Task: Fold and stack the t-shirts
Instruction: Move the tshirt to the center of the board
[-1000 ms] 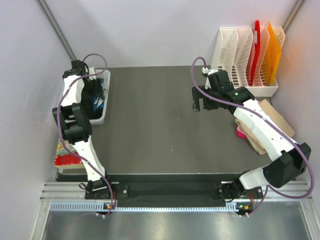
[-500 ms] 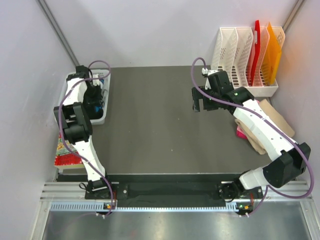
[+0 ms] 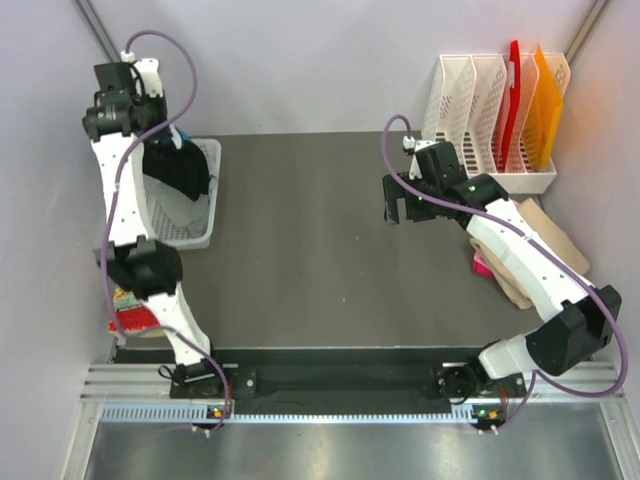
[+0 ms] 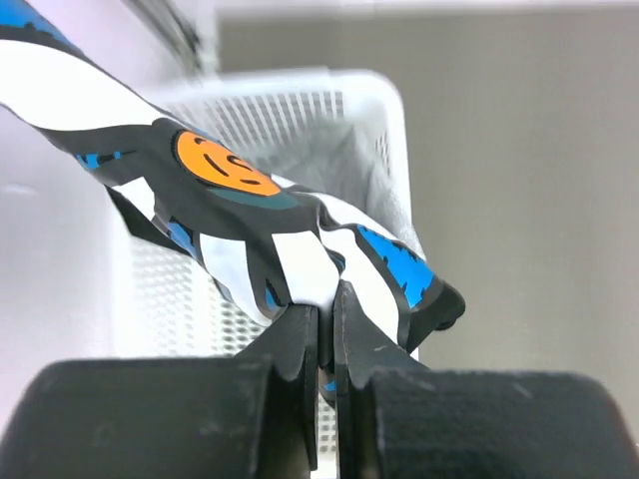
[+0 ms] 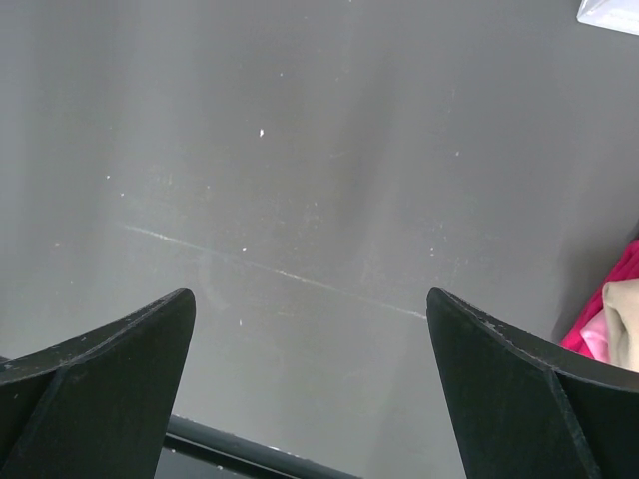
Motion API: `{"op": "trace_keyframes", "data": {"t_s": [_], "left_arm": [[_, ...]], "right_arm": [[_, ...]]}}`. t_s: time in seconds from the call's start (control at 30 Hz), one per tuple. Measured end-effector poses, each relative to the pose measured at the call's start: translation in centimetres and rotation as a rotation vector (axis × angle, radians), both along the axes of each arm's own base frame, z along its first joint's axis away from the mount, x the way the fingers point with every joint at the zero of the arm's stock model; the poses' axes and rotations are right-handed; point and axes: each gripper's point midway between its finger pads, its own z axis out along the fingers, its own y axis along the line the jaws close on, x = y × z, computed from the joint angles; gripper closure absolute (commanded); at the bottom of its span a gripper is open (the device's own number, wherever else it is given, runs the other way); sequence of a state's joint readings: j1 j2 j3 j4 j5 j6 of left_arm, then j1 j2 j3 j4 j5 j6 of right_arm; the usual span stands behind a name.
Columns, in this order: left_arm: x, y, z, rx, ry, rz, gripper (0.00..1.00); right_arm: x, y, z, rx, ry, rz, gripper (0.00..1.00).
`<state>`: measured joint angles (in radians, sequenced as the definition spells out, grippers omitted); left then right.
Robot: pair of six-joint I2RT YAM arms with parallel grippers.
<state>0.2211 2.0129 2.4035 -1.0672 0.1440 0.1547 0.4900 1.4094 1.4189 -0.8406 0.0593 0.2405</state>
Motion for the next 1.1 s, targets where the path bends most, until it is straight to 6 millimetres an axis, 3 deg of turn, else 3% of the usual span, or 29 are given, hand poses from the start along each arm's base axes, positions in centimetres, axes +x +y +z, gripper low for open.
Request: {"op": "trace_keyframes", "data": {"t_s": [0.1,0.27,0.4,0.5,0.6,0.8,0.93,1.1], "left_arm": [[-3.0,-0.9,5.3,0.063,-0.155,-0.037,1.0],[-7.3,-4.2,11.2,0.107,-0.331,-0.147,1.0],[-8.2,-9.0,15.2,0.109,-0.44,-0.294,1.0],[-8.1,-13.4,16.2,0.101,-0.468,-0.419,1.0],[-8.3,-18.3,15.2,0.092,-0.438,-0.554,1.0],[-10.4,-28.4,8.8,0.076,-0.249,-0.83,1.0],[-12.4,-32.8,4.7,0.097,-0.134,-0.952,1.0],[-13.6,-37.0,2.6,0.1,-0.084,-1.052,1.0]], "right_arm": [[0.0,0.1,0.0,0.005,0.001,0.005,0.0],[-0.1,0.2,-0.2,0.005,0.004,0.007,0.0],[-0.3,0.0,-0.3,0.006,0.0,0.006,0.0],[-0.5,-0.1,-0.1,0.011,-0.007,-0.003,0.0],[-0.6,-0.5,0.3,0.015,-0.023,-0.022,0.0],[-0.9,-2.4,2.4,0.001,-0.106,-0.11,0.0],[-1.6,-4.0,4.5,0.008,-0.18,-0.17,0.0],[-2.0,-4.9,5.9,0.019,-0.229,-0.211,0.0]]}}
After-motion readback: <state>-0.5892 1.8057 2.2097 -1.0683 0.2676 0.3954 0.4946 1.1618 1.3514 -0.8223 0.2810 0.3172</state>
